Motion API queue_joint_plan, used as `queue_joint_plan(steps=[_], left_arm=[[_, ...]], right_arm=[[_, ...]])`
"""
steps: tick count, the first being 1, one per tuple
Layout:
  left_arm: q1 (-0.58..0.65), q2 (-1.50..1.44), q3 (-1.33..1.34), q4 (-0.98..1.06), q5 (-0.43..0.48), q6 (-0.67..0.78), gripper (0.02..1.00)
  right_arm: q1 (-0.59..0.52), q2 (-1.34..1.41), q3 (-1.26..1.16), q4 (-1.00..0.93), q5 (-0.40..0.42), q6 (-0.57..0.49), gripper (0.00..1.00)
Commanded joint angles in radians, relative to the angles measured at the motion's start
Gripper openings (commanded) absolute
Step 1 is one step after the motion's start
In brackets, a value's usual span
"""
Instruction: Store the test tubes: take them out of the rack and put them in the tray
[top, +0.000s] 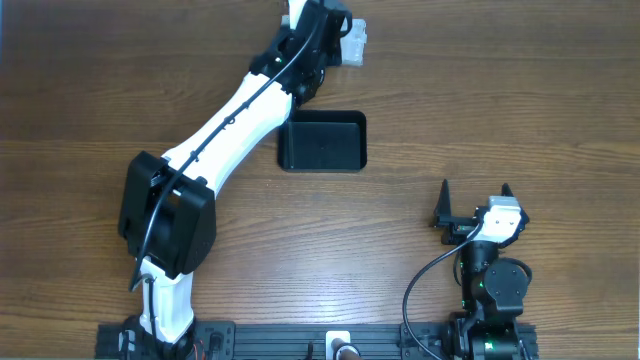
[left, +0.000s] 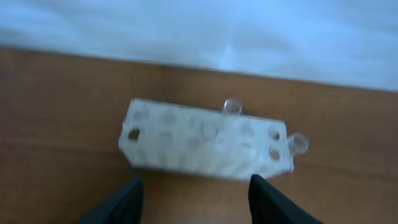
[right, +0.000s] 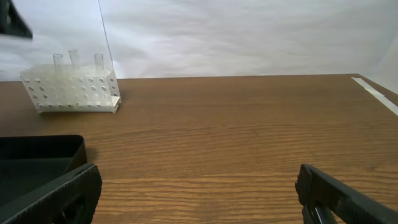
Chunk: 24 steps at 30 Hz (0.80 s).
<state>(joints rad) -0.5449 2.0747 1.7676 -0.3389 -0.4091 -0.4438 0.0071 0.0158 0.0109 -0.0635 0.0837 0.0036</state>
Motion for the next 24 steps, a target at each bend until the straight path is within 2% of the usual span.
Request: queue_joint_plan(steps=[1, 12, 24], left_arm=[[0.003, 0.035, 0.015, 0.055, -0.065, 0.054, 0.566], [0.022, 0.164, 0.015, 0.278, -0.084, 0.127, 0.599], [0.038, 0.223, 0.015, 0.333, -0.085, 0.135, 0.595]], right_arm=[[-0.007, -0.010, -0.006, -0.003, -0.009, 0.007, 0.991], [-0.007, -0.010, -0.006, -0.003, -0.009, 0.007, 0.993], [-0.007, -0.010, -0.006, -0.004, -0.009, 0.007, 0.991]])
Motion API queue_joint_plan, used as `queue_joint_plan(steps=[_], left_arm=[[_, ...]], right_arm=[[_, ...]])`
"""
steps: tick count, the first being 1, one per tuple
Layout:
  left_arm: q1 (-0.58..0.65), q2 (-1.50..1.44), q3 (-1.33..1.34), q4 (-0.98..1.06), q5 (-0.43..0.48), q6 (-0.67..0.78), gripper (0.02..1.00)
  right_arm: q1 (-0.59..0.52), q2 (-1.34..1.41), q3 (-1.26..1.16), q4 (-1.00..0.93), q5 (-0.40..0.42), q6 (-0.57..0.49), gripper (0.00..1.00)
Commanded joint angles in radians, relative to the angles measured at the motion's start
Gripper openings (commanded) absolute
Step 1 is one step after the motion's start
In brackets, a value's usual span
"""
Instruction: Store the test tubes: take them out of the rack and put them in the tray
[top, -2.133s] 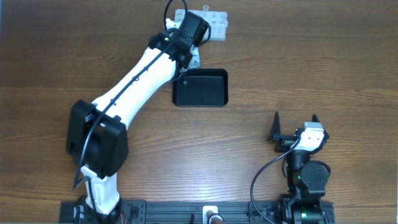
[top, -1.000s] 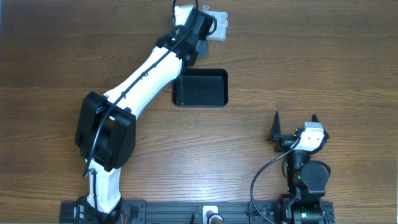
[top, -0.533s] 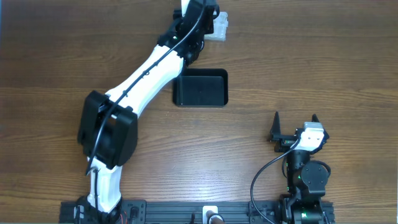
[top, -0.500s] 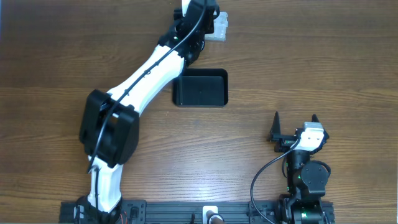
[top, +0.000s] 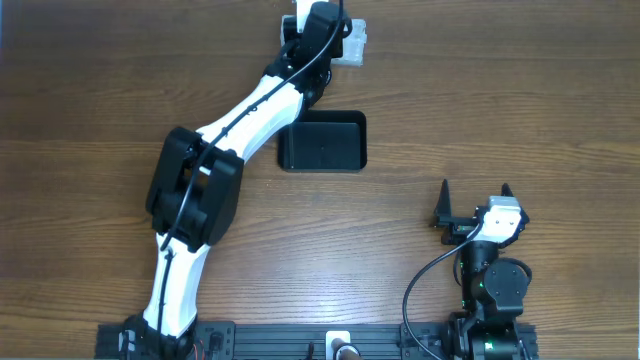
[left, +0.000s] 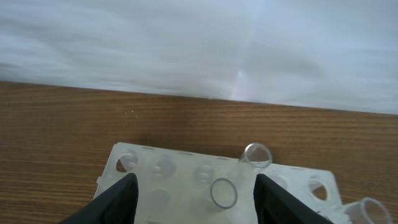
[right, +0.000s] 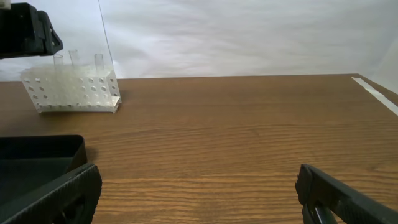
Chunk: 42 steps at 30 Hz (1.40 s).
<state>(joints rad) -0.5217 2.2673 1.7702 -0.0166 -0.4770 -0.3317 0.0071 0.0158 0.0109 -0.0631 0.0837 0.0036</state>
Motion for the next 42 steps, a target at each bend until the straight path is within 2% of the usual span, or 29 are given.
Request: queue_joint_plan(steps=[1, 17, 29, 33, 36, 42], left_arm=[[0.016, 0.036, 0.012, 0.017, -0.013, 0.037, 0.595], [0.017, 0.085, 0.012, 0.111, 0.013, 0.064, 0.577], [0.016, 0.106, 0.012, 0.118, 0.016, 0.064, 0.509], [0.015, 0.107, 0.012, 0.124, 0.016, 0.064, 0.450], [0.015, 0.106, 0.012, 0.133, 0.016, 0.064, 0.367], [0.012, 0.106, 0.012, 0.134, 0.016, 0.064, 0.283]], right_arm=[[-0.007, -0.010, -0.006, -0.004, -0.009, 0.007, 0.991], [-0.007, -0.010, -0.006, -0.004, -0.009, 0.007, 0.993], [-0.007, -0.010, -0.006, -0.004, -0.009, 0.007, 0.993], [-0.007, -0.010, -0.006, -0.004, -0.009, 0.007, 0.991], [-0.007, -0.010, -0.006, -0.004, -0.009, 0.007, 0.991], [-0.007, -0.010, -0.006, -0.004, -0.009, 0.007, 0.993]])
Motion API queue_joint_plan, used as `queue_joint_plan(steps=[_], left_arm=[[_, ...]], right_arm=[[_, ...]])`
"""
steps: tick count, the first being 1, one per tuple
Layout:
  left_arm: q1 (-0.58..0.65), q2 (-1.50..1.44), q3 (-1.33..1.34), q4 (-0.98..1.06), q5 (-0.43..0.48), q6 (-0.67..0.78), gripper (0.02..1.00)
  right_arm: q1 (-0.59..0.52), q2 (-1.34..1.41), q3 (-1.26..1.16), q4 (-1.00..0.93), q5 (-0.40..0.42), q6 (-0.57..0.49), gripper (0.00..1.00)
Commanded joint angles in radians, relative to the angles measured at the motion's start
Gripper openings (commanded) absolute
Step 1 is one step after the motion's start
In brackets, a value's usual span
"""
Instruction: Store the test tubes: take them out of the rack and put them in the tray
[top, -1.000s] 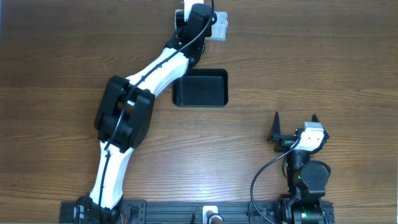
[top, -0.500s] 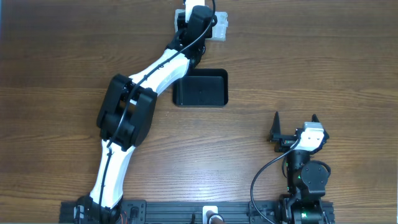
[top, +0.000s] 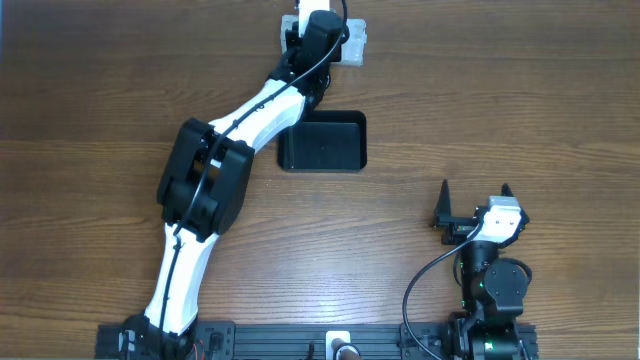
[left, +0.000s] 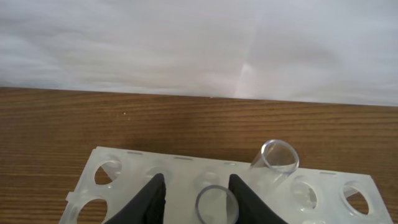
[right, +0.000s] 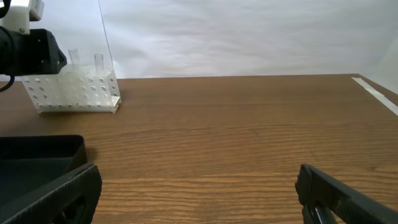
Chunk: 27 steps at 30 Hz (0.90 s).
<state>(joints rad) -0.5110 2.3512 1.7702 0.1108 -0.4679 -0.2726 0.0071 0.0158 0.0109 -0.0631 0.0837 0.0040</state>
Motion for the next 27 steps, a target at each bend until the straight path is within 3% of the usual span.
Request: queue_joint_plan(steps=[1, 10, 27], left_arm=[[0.000, 0.023, 0.012, 0.006, 0.006, 0.005, 0.272], [-0.004, 0.023, 0.012, 0.006, 0.006, 0.005, 0.137], [-0.004, -0.097, 0.012, 0.001, 0.005, 0.066, 0.130]], right_arm=[[-0.007, -0.010, -0.006, -0.004, -0.009, 0.006, 0.993], [-0.007, -0.010, -0.006, -0.004, -0.009, 0.006, 0.991], [-0.007, -0.010, -0.006, -0.004, -0.009, 0.006, 0.991]])
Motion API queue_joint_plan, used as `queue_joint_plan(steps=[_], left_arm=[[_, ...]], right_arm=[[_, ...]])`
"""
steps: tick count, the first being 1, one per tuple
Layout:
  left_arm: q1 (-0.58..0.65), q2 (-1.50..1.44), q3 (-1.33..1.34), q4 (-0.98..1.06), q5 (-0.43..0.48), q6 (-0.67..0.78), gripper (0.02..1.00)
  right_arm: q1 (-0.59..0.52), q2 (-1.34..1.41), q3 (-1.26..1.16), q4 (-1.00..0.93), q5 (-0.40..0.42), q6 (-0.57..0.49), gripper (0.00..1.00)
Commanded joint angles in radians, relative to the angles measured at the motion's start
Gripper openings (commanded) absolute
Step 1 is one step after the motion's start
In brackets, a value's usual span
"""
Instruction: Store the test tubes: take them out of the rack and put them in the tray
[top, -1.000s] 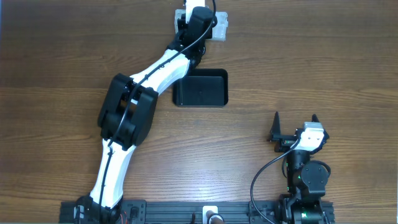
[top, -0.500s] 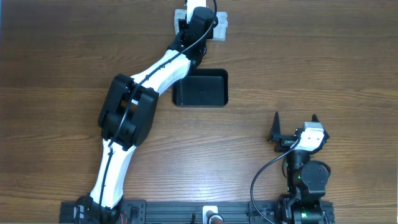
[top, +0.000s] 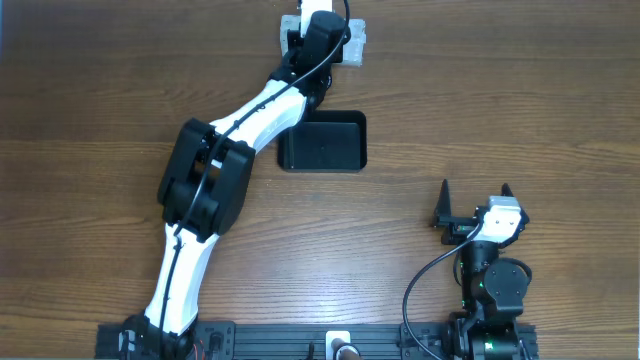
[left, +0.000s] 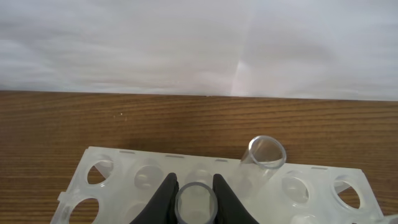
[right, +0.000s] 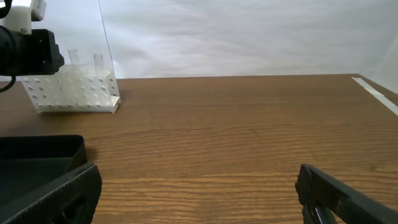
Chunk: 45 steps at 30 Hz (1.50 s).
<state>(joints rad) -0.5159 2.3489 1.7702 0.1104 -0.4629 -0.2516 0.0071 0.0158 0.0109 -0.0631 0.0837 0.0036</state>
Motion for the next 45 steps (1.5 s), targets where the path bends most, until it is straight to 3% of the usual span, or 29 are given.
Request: queue_joint_plan(steps=[1, 7, 11, 18, 25, 32, 45], left_arm=[[0.001, -0.117, 0.012, 0.002, 0.000, 0.058, 0.128], [0.001, -0.291, 0.012, -0.007, -0.003, 0.134, 0.139], [-0.002, -0.398, 0.012, -0.094, 0.001, 0.110, 0.134], [-0.043, -0.477, 0.012, -0.474, 0.002, -0.086, 0.128], [-0.092, -0.448, -0.012, -0.839, 0.026, -0.373, 0.126], [-0.098, -0.415, -0.124, -0.859, 0.053, -0.467, 0.126], [-0.099, -0.267, -0.135, -0.840, 0.053, -0.432, 0.130]], right_arm=[[-0.007, -0.010, -0.006, -0.004, -0.009, 0.007, 0.993], [-0.007, -0.010, -0.006, -0.004, -0.009, 0.007, 0.991], [-0.007, -0.010, -0.006, -0.004, -0.009, 0.007, 0.991], [-0.007, -0.010, -0.006, -0.004, -0.009, 0.007, 0.993], [-0.007, -0.010, -0.006, -0.004, -0.009, 0.007, 0.991], [-0.007, -0.010, -0.006, -0.004, -0.009, 0.007, 0.989], [-0.007, -0.010, -0.006, -0.004, -0.008, 0.007, 0.993]])
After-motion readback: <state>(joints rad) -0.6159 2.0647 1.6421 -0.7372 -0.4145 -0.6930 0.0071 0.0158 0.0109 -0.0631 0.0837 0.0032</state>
